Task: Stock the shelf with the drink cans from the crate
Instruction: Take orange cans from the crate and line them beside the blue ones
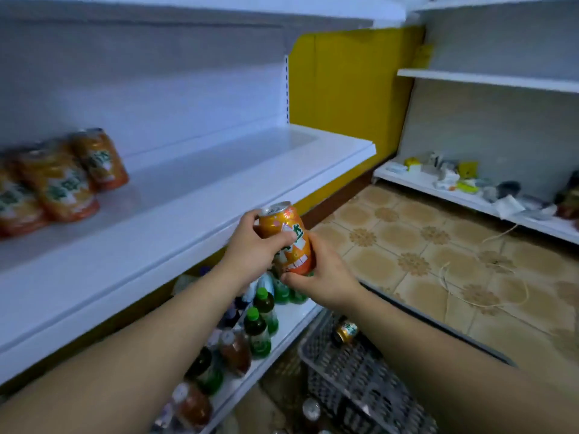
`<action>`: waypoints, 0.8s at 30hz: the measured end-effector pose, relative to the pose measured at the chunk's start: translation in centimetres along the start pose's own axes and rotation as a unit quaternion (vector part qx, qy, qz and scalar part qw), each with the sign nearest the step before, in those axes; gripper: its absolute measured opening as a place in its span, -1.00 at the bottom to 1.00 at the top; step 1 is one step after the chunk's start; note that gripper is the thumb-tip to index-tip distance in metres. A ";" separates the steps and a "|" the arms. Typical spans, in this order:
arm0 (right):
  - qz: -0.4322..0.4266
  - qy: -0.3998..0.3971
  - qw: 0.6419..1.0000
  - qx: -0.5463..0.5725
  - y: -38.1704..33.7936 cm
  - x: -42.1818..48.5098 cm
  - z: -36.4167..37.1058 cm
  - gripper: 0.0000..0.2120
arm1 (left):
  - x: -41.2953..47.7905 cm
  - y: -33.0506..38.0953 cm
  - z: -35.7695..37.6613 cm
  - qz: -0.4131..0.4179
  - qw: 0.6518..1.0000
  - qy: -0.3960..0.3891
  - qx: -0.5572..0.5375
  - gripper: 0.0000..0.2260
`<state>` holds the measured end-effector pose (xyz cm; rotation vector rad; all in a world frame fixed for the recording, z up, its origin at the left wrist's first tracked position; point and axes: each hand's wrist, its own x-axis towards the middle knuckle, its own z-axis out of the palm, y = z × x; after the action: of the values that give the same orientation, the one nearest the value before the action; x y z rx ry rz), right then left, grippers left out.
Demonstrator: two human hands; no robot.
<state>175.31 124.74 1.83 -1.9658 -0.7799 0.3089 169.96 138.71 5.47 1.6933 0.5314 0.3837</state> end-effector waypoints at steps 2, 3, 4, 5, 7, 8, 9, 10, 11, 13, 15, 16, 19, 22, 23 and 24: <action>-0.032 -0.019 0.999 -0.005 -3.1 0.4 1.3 -0.41 | -1.6 2.0 -3.3 0.037 0.998 0.026 0.034 -0.49; -0.049 -0.028 0.998 -0.017 -4.8 0.5 2.0 -0.37 | -2.3 2.8 -5.0 0.050 0.997 0.043 0.046 -0.49; -0.065 -0.039 0.996 -0.037 -6.4 0.8 2.7 -0.33 | -2.9 3.6 -6.8 0.059 0.995 0.060 0.050 -0.49; -0.085 -0.053 0.993 -0.059 -8.0 1.1 3.5 -0.29 | -3.5 4.3 -8.6 0.069 0.993 0.076 0.051 -0.49; -0.110 -0.091 0.984 -0.110 -10.7 1.9 5.2 -0.16 | -4.5 5.2 -12.3 0.078 0.990 0.106 0.058 -0.49; -0.113 -0.109 0.977 -0.143 -11.8 2.2 6.2 -0.12 | -5.0 5.3 -14.1 0.078 0.988 0.118 0.062 -0.47; -0.118 -0.122 0.970 -0.175 -12.6 2.7 7.2 -0.11 | -5.4 5.3 -15.8 0.075 0.986 0.130 0.066 -0.45; -0.119 -0.135 0.962 -0.203 -13.3 3.3 8.2 -0.13 | -5.8 5.1 -17.3 0.072 0.985 0.142 0.073 -0.43; -0.123 -0.142 0.955 -0.229 -14.0 3.7 9.1 -0.17 | -6.1 4.8 -18.7 0.068 0.983 0.153 0.081 -0.41; -0.118 -0.148 0.940 -0.284 -15.0 4.9 10.7 -0.25 | -6.5 4.4 -21.0 0.063 0.980 0.168 0.088 -0.39; -0.118 -0.157 0.920 -0.339 -15.5 6.0 11.6 -0.28 | -6.4 4.1 -22.6 0.070 0.978 0.172 0.096 -0.37; -0.122 -0.166 0.911 -0.357 -15.5 6.4 11.8 -0.30 | -6.2 4.0 -23.2 0.076 0.977 0.168 0.103 -0.34; -0.133 -0.183 0.895 -0.385 -14.9 7.7 11.8 -0.39 | -4.8 3.5 -24.4 0.100 0.977 0.148 0.118 -0.22; -0.114 -0.179 0.884 -0.417 -14.5 9.2 11.6 -0.32 | -2.8 3.3 -24.9 0.113 0.974 0.120 0.157 -0.28; -0.111 -0.177 0.881 -0.425 -14.5 9.6 11.6 -0.29 | -2.0 3.3 -25.1 0.114 0.971 0.116 0.177 -0.30; -0.113 -0.173 0.879 -0.431 -14.5 9.9 11.6 -0.28 | -1.2 3.3 -25.3 0.116 0.965 0.116 0.204 -0.31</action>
<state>171.19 143.96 9.40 -2.6367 -1.5658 0.1802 156.04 158.57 13.52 2.1324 0.6137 0.6845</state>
